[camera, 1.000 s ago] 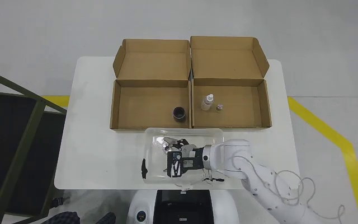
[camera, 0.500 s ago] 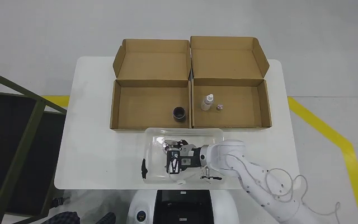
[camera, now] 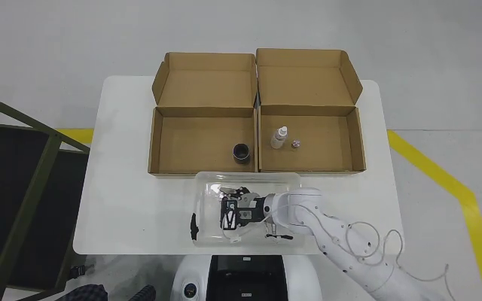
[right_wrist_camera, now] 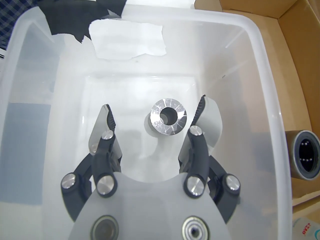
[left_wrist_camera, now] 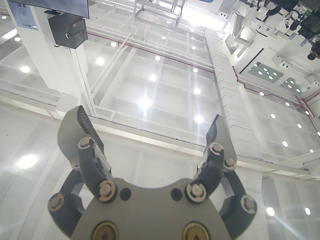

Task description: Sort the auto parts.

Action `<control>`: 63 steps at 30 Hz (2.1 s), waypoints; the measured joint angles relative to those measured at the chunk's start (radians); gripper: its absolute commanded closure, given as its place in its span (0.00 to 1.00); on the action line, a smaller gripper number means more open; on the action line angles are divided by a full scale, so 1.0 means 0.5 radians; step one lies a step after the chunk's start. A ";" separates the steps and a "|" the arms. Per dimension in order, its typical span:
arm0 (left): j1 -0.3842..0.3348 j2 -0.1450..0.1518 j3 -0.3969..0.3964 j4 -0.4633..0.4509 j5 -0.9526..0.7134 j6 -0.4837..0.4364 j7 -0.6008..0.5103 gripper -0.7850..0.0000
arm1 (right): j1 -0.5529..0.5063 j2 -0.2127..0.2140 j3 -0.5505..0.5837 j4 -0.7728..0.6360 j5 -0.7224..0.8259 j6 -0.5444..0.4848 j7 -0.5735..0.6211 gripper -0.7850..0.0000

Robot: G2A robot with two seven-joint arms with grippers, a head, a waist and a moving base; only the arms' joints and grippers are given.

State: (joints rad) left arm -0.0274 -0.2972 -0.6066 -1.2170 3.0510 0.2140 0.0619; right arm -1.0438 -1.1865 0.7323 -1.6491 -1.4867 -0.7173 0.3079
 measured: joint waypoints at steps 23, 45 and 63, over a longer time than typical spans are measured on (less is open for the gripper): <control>0.000 0.000 0.000 0.000 0.000 0.000 0.000 0.00 | 0.054 -0.024 0.037 0.014 0.019 -0.043 -0.042 1.00; 0.000 0.000 0.000 0.000 0.000 0.000 0.000 0.00 | -0.207 0.090 0.611 -0.378 0.454 -0.082 -0.204 1.00; 0.000 0.000 0.000 0.000 0.000 0.000 0.000 0.00 | -0.437 0.160 1.188 -0.499 0.729 -0.002 -0.582 1.00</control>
State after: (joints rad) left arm -0.0274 -0.2971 -0.6066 -1.2170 3.0510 0.2140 0.0619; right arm -1.2623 -1.1064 1.3262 -1.8987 -1.1223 -0.7182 0.0167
